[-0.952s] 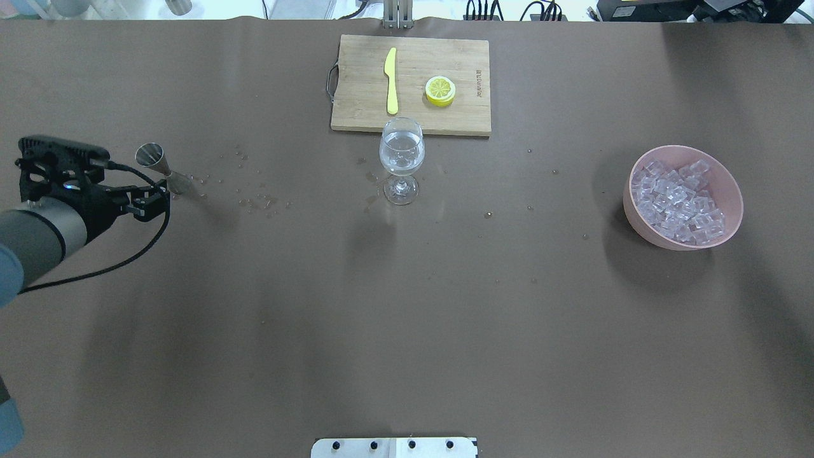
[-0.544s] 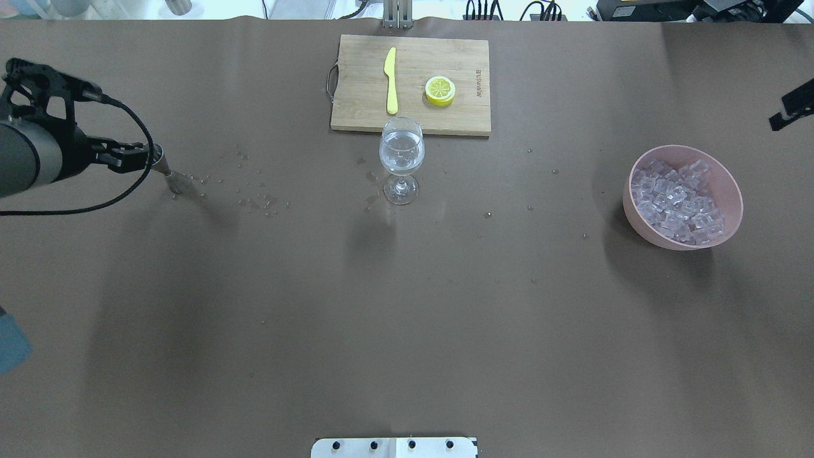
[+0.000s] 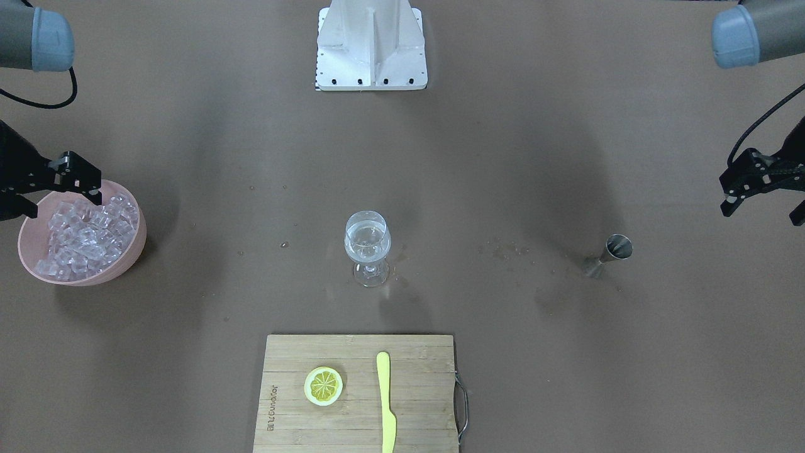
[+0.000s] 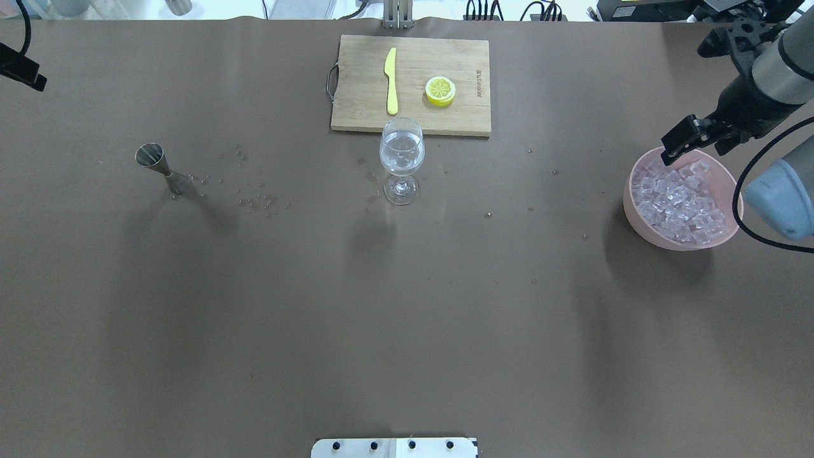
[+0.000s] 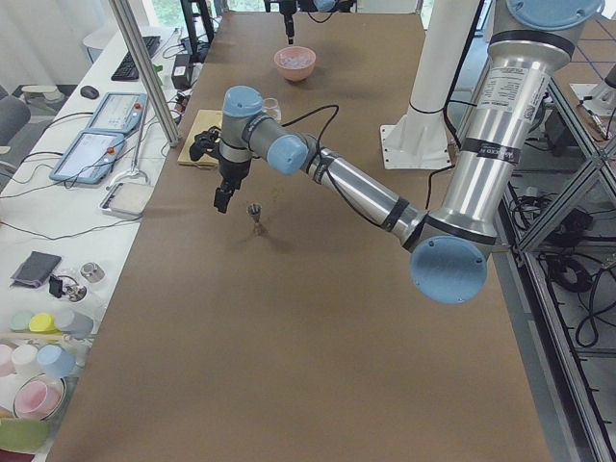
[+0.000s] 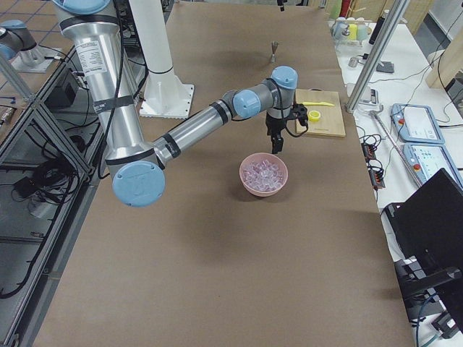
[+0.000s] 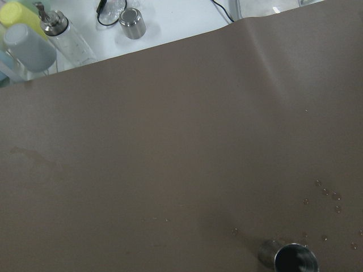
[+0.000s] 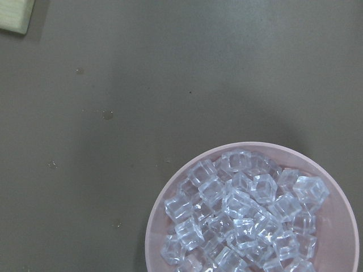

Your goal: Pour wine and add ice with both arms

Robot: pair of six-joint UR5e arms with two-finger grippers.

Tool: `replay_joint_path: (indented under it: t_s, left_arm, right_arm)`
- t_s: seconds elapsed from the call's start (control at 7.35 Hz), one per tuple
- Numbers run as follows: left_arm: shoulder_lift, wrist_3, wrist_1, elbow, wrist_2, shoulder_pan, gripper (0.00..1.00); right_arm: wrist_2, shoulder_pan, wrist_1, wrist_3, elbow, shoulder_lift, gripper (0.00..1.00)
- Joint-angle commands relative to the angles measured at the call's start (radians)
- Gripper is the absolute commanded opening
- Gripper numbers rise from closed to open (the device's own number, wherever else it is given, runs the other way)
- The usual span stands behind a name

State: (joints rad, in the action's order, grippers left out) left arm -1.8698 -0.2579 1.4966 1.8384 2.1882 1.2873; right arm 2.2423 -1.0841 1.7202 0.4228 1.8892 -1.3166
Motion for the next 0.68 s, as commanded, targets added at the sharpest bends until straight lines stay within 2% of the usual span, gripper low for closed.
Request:
replay_joint_path:
  t_s: [0.0, 0.27, 0.54]
  left_arm:
    - [-0.107, 0.200, -0.278, -0.022, -0.007, 0.038, 0.98]
    - [-0.118, 0.131, -0.276, -0.053, -0.013, 0.053, 0.98]
    - [-0.127, 0.124, -0.276, -0.060, -0.013, 0.053, 0.98]
  right_arm:
    - [-0.058, 0.030, -0.002, -0.076, -0.050, -0.004, 1.00]
    - [-0.064, 0.030, -0.026, -0.183, -0.129, 0.008, 1.00]
    - [-0.064, 0.030, -0.129, -0.177, -0.233, 0.007, 1.00]
